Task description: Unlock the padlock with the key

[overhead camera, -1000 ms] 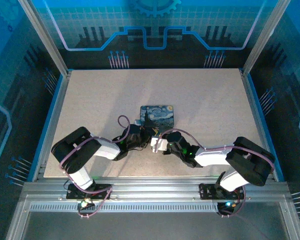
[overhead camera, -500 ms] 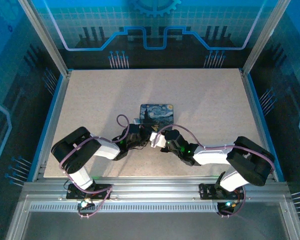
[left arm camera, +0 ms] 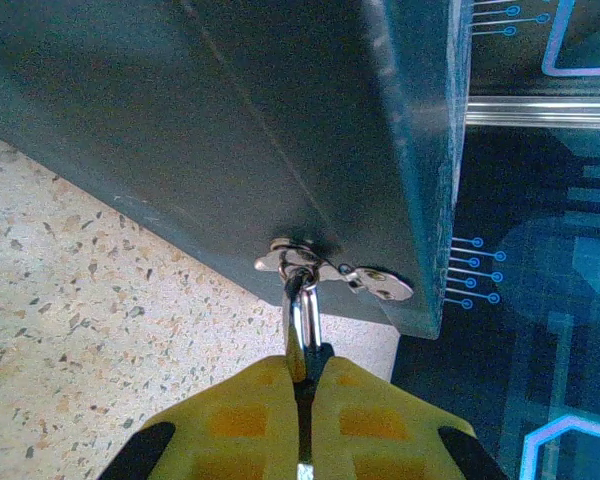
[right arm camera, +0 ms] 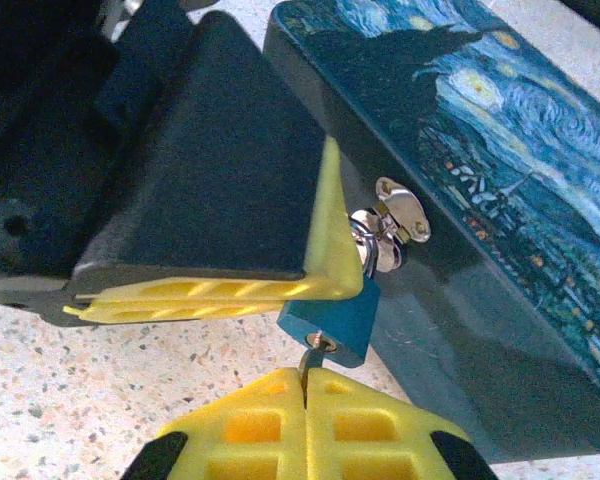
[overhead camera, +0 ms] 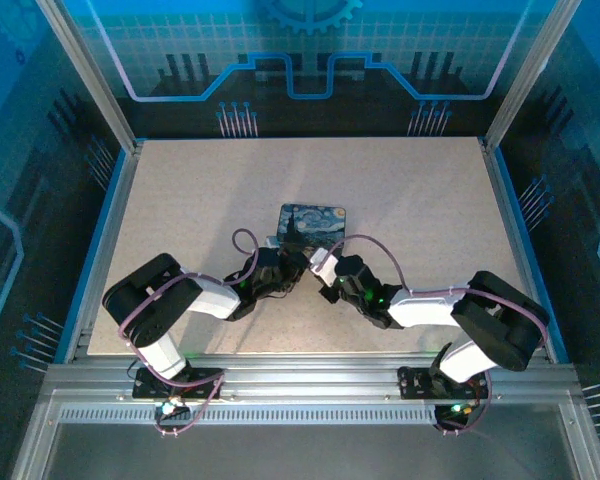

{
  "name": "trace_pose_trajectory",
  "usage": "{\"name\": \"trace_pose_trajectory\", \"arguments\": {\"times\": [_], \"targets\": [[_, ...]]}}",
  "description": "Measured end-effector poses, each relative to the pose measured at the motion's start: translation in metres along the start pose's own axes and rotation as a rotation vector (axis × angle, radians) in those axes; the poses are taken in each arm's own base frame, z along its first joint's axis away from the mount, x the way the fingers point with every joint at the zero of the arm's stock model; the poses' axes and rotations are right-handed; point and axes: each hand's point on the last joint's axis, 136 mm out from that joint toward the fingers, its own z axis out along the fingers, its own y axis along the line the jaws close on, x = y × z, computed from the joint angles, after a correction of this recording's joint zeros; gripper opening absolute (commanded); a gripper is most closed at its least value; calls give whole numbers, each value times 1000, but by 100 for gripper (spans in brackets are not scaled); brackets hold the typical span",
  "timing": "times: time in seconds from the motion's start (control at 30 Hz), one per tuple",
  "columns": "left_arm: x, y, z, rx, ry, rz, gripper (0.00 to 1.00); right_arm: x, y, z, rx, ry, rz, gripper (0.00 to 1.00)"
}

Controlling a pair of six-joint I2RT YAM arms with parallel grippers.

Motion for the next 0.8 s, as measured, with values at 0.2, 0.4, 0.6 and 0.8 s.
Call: {"name": "trace_pose_trajectory", "arguments": {"times": [0.2,0.4,0.6,0.8], "targets": [[0,2,2,-2,2,0,1,3,0,0,-34,1,137,0],[1,4,3,-4,4,0,2,5,1,0,-48,7,268,0],[2,5,4,-5,9,0,2,8,1,0,-55,19,437,0],[2,7,5,-8,11,0,4,10,2,1,-64,26,546,0]]}}
